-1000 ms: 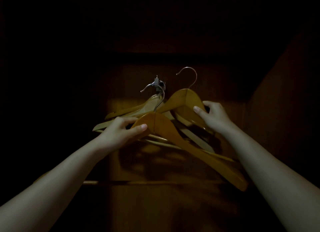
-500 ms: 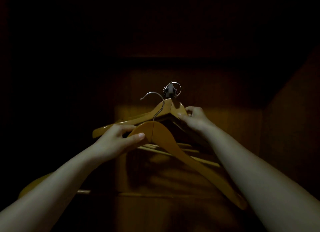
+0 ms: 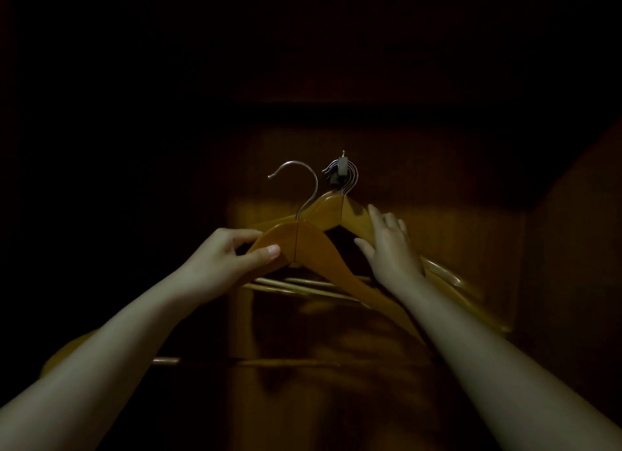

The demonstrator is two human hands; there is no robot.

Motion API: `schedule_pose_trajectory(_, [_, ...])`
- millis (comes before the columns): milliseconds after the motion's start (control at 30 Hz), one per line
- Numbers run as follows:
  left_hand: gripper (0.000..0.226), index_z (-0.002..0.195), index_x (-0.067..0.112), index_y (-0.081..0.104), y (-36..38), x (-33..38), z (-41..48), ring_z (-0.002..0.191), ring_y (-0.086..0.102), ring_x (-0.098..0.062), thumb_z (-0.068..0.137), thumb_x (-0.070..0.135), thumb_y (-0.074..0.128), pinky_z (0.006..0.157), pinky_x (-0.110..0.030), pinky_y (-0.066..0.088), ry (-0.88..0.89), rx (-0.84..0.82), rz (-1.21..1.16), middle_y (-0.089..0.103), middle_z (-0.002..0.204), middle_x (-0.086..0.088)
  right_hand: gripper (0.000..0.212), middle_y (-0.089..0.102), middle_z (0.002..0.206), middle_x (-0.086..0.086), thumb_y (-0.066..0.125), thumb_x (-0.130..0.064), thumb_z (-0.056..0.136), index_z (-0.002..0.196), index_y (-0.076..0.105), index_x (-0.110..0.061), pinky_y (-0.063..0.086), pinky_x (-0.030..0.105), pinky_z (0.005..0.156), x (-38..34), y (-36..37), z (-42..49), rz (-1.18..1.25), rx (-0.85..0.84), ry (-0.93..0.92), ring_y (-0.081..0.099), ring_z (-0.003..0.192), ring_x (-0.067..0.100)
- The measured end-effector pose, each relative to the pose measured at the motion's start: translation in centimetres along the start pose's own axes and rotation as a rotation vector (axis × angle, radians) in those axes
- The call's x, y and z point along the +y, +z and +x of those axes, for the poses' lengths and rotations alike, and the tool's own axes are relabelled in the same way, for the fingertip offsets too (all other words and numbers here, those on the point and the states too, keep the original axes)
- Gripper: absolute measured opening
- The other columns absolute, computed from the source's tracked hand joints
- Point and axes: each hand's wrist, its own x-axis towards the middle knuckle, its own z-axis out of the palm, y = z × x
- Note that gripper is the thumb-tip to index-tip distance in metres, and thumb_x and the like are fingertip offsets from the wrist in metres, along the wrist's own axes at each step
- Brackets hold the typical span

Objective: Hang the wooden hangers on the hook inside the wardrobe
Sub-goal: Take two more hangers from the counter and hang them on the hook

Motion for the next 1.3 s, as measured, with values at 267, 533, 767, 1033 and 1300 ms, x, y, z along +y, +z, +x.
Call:
schedule_pose_trajectory(267, [0.027, 0.099, 0.019, 0.068, 0.9, -1.2, 0.6, 0.089, 0.066, -0.014, 0.083, 0.036, 0.054, 0.078, -0.026, 0.053, -0.025, -0.031, -0.013, 0.069, 0.096, -0.002, 0.065, 0.053, 0.132, 0.013, 0.050, -0.033, 0.093, 0.147, 0.018, -0.018, 0.045, 0.037, 0.096, -0.4, 1.9, 0.4, 0.142, -0.052, 0.126, 0.050, 0.124, 0.030])
schedule_pose_trajectory(533, [0.027, 0.098, 0.021, 0.068, 1.8, -0.1, 0.2, 0.090, 0.067, -0.014, 0.081, 0.037, 0.055, 0.078, -0.027, 0.054, -0.026, -0.067, -0.057, 0.070, 0.096, -0.001, 0.073, 0.046, 0.139, 0.014, 0.050, -0.028, 0.094, 0.149, 0.003, -0.022, 0.047, 0.040, 0.093, -0.8, 0.7, 1.2, 0.181, -0.203, 0.198, 0.048, 0.124, 0.031])
schedule_pose_trajectory(767, [0.025, 0.098, 0.022, 0.067, 3.2, 1.5, -0.3, 0.089, 0.068, -0.008, 0.081, 0.035, 0.056, 0.071, -0.019, 0.053, 0.033, -0.128, -0.072, 0.071, 0.096, 0.000, 0.059, 0.017, 0.157, 0.000, 0.034, -0.037, 0.098, 0.149, 0.009, -0.022, 0.019, 0.031, 0.111, -1.3, -3.9, -3.0, 0.386, -0.229, -0.030, 0.019, 0.142, 0.015])
schedule_pose_trajectory(1033, [0.026, 0.106, 0.011, 0.066, 4.5, 4.1, 1.4, 0.089, 0.066, -0.020, 0.090, 0.028, 0.054, 0.075, -0.023, 0.054, 0.092, -0.156, -0.046, 0.068, 0.102, -0.013, 0.079, 0.033, 0.144, -0.012, 0.058, -0.038, 0.087, 0.147, 0.007, -0.034, 0.042, 0.021, 0.093, -0.7, -7.9, -7.2, 0.186, -0.135, -0.289, 0.046, 0.119, 0.005])
schedule_pose_trajectory(1300, [0.029, 0.111, 0.015, 0.061, 5.7, 5.2, 4.2, 0.084, 0.065, -0.015, 0.092, 0.034, 0.051, 0.073, -0.026, 0.052, 0.093, -0.148, 0.015, 0.066, 0.094, -0.004, 0.088, 0.018, 0.154, -0.010, 0.059, -0.022, 0.089, 0.146, -0.005, -0.038, 0.044, 0.033, 0.099, 0.0, -8.5, -5.6, 0.088, -0.045, -0.336, 0.043, 0.130, 0.019])
